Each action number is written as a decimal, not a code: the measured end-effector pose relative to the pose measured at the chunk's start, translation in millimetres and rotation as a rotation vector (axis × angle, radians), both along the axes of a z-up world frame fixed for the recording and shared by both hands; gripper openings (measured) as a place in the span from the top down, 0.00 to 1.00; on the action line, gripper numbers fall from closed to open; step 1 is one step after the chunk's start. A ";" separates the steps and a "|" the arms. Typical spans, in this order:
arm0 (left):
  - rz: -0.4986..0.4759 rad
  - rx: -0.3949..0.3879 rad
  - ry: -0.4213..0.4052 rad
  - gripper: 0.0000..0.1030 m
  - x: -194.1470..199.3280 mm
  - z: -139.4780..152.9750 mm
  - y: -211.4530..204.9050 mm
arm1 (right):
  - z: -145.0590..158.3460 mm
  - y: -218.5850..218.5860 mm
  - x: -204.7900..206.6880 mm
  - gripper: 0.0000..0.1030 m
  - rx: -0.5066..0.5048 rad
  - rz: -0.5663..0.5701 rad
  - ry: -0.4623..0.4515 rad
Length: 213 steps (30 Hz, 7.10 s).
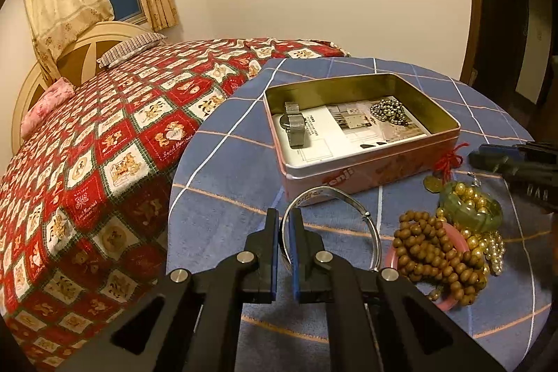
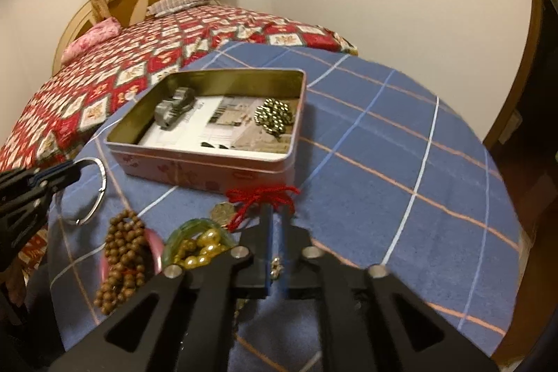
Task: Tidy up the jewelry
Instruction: 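Grasp the silver bangle with the left gripper while the right gripper grasps the red string, then lower the bangle and red string into the tin and open both grippers, then withdraw both grippers from the tin toward the remaining jewelry, then grasp the wooden bead bracelet with the left gripper while the right gripper grasps the green jade bangle, then carry the wooden bracelet and jade bangle over the pink tin and lower them in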
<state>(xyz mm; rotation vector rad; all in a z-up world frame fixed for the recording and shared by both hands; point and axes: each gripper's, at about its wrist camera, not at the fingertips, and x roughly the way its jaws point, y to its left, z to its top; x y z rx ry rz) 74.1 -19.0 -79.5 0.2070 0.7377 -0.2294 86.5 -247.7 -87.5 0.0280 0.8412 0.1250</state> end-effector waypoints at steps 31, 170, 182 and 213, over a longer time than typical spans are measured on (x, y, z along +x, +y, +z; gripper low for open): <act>-0.026 -0.022 -0.133 0.95 17.6 61.1 -10.6 | 64.5 7.2 -8.2 0.93 -0.049 0.029 -0.160; -0.096 -0.140 -0.064 0.94 -32.6 37.0 -19.8 | 15.4 12.4 -51.3 0.91 -0.055 0.002 -0.087; -0.091 -0.130 -0.129 0.94 -28.2 64.8 -17.8 | 45.9 20.5 -44.2 0.91 -0.100 0.006 -0.177; -0.100 -0.011 -0.203 0.94 77.8 87.0 -55.1 | 70.0 34.0 49.1 0.91 -0.158 0.021 -0.235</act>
